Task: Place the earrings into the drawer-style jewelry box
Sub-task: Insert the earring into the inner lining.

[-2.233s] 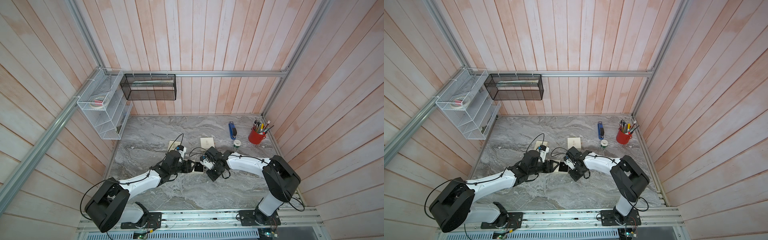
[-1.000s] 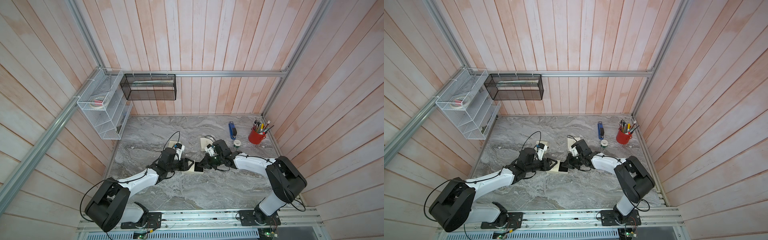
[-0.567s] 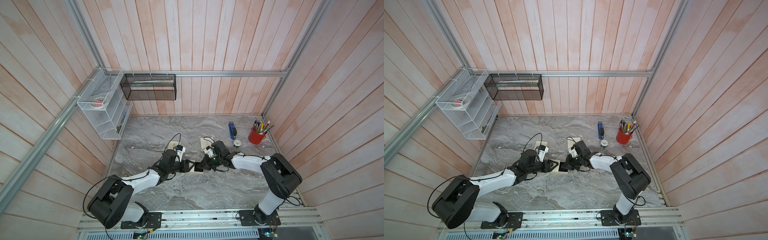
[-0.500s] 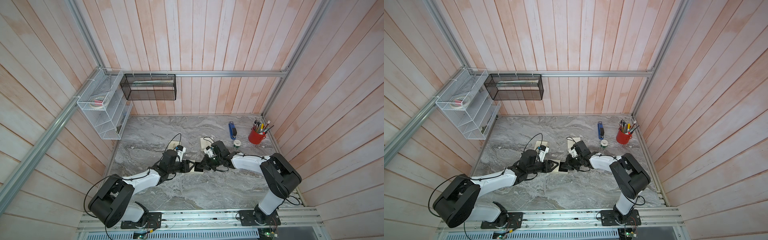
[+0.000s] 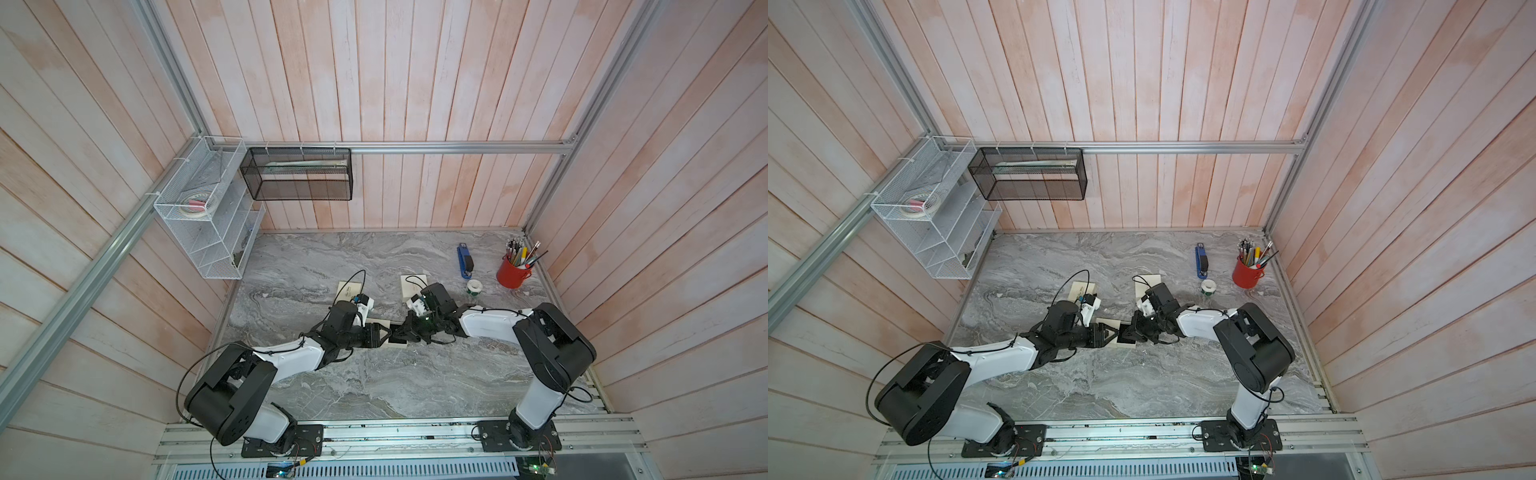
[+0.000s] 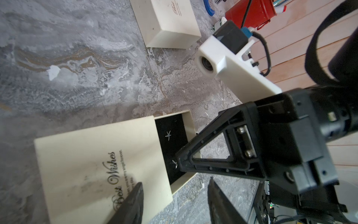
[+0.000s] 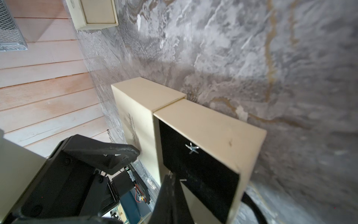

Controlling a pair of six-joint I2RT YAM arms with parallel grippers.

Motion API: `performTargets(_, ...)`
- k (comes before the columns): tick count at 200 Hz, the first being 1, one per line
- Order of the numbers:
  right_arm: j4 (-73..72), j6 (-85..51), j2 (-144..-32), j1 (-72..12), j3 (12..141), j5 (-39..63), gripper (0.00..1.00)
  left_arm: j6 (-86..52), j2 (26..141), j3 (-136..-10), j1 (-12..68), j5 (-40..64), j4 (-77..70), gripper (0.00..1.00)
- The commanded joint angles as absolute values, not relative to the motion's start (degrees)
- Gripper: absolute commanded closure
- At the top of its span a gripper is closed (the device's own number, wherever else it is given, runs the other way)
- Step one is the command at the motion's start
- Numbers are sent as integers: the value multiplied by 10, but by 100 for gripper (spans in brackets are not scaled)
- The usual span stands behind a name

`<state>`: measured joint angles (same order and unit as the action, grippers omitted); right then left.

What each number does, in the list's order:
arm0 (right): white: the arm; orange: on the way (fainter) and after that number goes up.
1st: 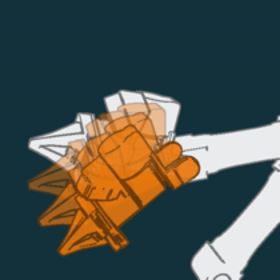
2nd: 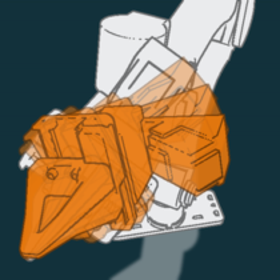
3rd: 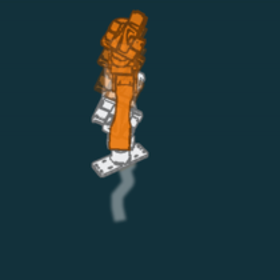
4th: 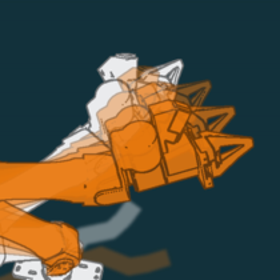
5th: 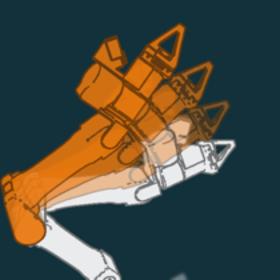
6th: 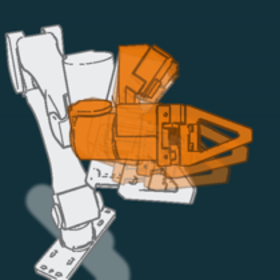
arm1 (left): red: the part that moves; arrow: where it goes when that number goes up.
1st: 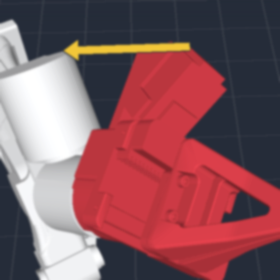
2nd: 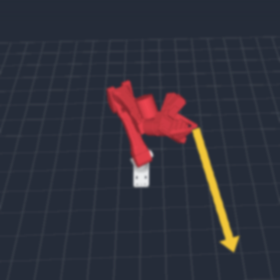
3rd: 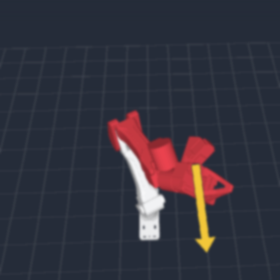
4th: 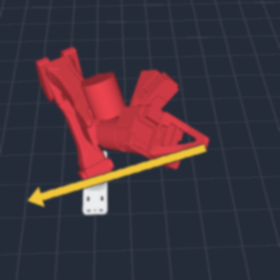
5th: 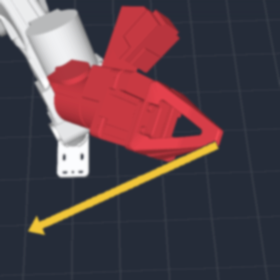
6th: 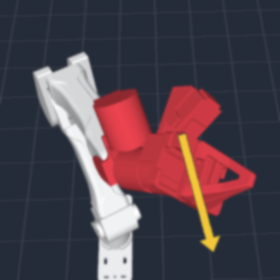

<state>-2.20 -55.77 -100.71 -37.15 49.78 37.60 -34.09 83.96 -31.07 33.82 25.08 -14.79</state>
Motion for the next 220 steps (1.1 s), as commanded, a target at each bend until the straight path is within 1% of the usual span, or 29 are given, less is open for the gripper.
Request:
performTargets(1,-32,-561,-1018,-374,509,382,100,-337,851,-322,341,255,-147,46)
performTargets(56,-23,-556,-1025,-374,511,373,100,-334,857,-325,341,251,-135,47)
performTargets(220,64,-511,-1026,-377,530,317,100,-322,861,-337,341,226,-101,48)
